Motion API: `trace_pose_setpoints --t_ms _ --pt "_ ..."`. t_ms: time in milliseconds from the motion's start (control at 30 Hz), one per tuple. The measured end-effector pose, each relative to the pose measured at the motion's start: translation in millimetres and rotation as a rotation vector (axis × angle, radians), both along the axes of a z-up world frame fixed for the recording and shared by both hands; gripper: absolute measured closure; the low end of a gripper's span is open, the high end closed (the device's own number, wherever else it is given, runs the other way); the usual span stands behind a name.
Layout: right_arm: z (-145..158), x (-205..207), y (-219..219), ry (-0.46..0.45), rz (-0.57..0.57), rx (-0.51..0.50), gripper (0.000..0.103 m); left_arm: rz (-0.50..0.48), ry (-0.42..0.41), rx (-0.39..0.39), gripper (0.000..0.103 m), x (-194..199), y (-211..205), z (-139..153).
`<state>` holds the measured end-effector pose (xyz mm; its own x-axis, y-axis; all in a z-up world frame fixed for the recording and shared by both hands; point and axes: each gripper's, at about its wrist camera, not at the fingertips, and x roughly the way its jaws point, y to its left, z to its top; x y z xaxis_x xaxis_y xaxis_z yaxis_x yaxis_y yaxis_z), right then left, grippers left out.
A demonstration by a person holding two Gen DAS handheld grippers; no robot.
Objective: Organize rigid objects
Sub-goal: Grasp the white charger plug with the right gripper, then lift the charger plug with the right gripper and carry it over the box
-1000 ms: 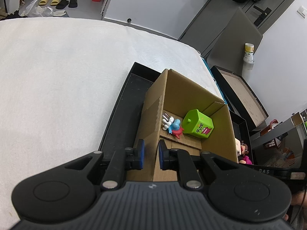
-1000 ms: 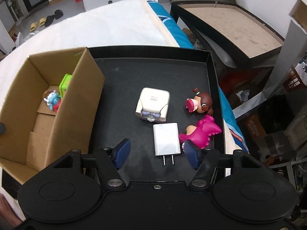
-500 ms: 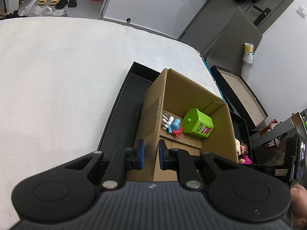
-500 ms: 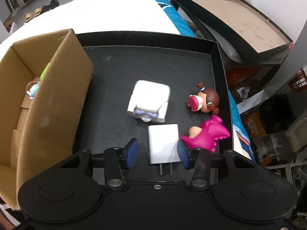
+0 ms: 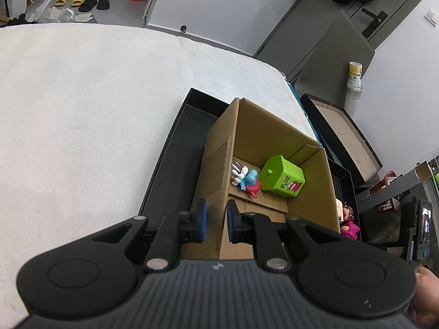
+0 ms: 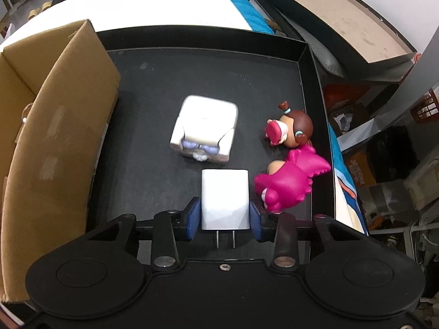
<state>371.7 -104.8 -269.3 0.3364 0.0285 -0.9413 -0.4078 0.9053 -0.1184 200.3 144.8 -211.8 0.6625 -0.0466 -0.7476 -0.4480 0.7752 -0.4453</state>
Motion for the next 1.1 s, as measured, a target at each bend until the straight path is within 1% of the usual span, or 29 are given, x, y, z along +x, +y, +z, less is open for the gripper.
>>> trace_pose_setpoints --t_ms 167,667,1100 --pt "12.1 -5.5 -1.4 -0.008 0.007 0.009 0.066 -0.001 0.0 0.001 0.089 0.3 0.1 0.1" --pt "66.5 -30.0 5.4 -0.09 0.076 0.022 0.066 -0.011 -0.003 -0.004 0.089 0.5 -0.2 0.7" --pt "106.1 -45.2 18.6 -0.154 0.128 0.026 0.066 -0.018 -0.005 -0.016 0.089 -0.8 -0.1 0.2"
